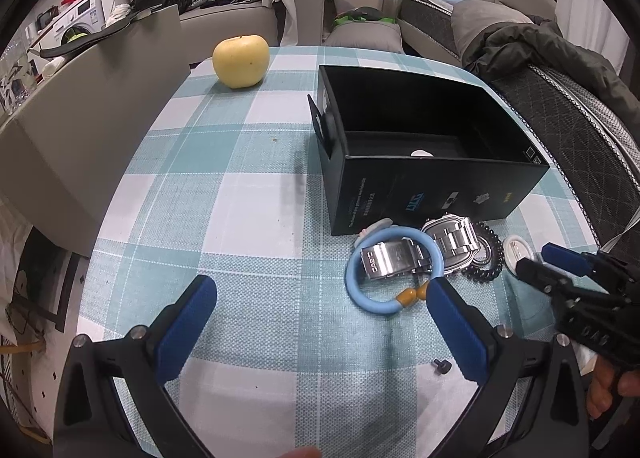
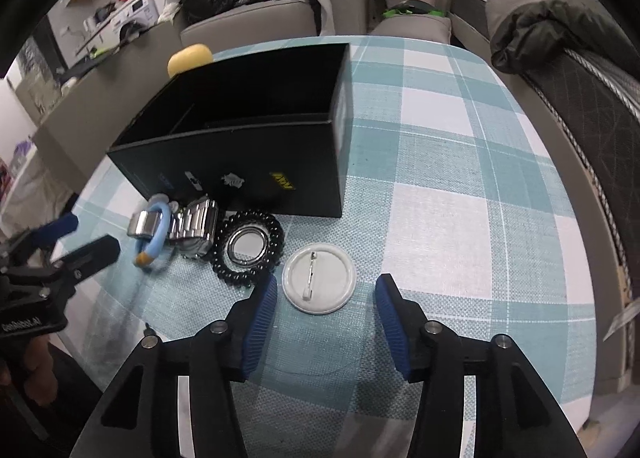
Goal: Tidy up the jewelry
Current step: 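Grasp the white round badge with the right tool while the left tool grasps the blue bangle, then lower the blue bangle into the black box with the left tool while the right tool carries the badge over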
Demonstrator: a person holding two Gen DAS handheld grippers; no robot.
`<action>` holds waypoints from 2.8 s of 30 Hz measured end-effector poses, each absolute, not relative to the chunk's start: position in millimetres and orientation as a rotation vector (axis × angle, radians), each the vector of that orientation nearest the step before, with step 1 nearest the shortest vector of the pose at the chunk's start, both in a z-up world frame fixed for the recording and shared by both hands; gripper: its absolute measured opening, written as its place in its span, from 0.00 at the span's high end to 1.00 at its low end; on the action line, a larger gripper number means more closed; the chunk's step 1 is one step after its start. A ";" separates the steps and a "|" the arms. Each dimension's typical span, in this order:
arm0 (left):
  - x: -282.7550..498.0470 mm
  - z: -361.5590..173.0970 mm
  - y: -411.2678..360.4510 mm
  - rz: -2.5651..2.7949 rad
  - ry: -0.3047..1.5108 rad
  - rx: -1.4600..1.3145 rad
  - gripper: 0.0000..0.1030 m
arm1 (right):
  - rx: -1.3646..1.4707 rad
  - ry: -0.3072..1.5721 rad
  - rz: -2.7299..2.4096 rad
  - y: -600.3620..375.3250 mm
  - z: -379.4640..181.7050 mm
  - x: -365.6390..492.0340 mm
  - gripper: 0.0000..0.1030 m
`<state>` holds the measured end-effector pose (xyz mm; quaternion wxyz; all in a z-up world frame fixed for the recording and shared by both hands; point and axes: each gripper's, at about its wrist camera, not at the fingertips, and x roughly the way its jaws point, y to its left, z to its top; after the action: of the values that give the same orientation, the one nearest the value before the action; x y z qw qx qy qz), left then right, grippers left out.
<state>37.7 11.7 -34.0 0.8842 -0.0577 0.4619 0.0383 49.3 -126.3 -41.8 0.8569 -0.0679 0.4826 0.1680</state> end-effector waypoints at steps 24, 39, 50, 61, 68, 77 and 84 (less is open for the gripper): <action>48.8 -49.9 13.0 -0.033 1.026 -0.250 0.02 | -0.114 0.943 0.382 -126.5 -25.0 46.3 0.60; 57.6 -49.7 -17.0 -0.120 0.975 -0.114 0.47 | -0.075 0.915 0.414 -131.5 -15.2 40.1 0.60; 38.9 -26.0 -14.0 -0.107 0.858 -0.076 0.47 | -0.034 0.872 0.428 -136.9 -5.6 36.7 0.60; 35.7 15.0 -11.8 -0.113 0.731 -0.020 0.47 | -0.037 0.753 0.529 -123.1 32.8 32.0 0.60; 61.4 38.2 3.7 -0.087 0.692 -0.057 0.47 | -0.048 0.722 0.535 -116.4 67.1 59.2 0.60; 94.1 24.2 16.9 -0.074 0.692 -0.086 0.47 | 0.027 0.704 0.532 -116.2 49.2 99.2 0.60; 107.6 10.7 6.4 -0.080 0.743 -0.071 0.47 | -0.036 0.778 0.544 -99.3 31.7 110.5 0.60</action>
<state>107.6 6.4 10.7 0.9303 -0.0346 0.3629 -0.0393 110.5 -99.3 31.7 0.8893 -0.0175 0.3747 0.2617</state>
